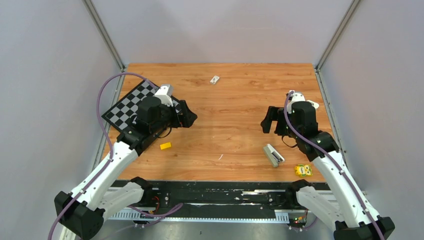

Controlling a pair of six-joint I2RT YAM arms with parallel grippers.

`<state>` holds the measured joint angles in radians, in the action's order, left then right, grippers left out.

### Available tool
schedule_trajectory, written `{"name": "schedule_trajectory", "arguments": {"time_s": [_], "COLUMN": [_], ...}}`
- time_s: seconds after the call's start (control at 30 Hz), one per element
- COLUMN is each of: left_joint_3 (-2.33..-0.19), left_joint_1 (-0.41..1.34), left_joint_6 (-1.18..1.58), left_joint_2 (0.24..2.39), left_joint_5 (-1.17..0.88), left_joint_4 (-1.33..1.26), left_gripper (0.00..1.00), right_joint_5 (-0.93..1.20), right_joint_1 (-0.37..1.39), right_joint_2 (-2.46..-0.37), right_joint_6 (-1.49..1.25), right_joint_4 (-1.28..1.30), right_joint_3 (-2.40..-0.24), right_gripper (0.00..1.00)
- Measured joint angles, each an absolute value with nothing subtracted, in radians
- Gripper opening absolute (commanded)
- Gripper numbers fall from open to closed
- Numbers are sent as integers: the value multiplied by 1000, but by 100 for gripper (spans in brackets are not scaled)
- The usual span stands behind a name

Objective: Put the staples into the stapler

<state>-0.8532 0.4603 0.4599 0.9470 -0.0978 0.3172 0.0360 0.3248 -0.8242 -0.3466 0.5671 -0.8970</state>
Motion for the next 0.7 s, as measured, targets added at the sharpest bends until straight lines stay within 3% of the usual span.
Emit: {"name": "schedule_trajectory", "arguments": {"time_s": [0.33,0.7], "left_joint_3": [-853,-803], "left_joint_1": [460,460], "left_joint_6": [452,453], "left_joint_2": [930,891], "left_joint_5": [-110,-153], "left_joint_4": [329,339], "left_gripper": [100,100], "right_joint_5": [-210,-209], "right_joint_1": [325,324], "right_joint_2": [-903,-1170], "right_joint_6": [-321,-286], "right_joint_4": [573,645], "right_joint_3": [-874,-872], "right_gripper": [98,98]}}
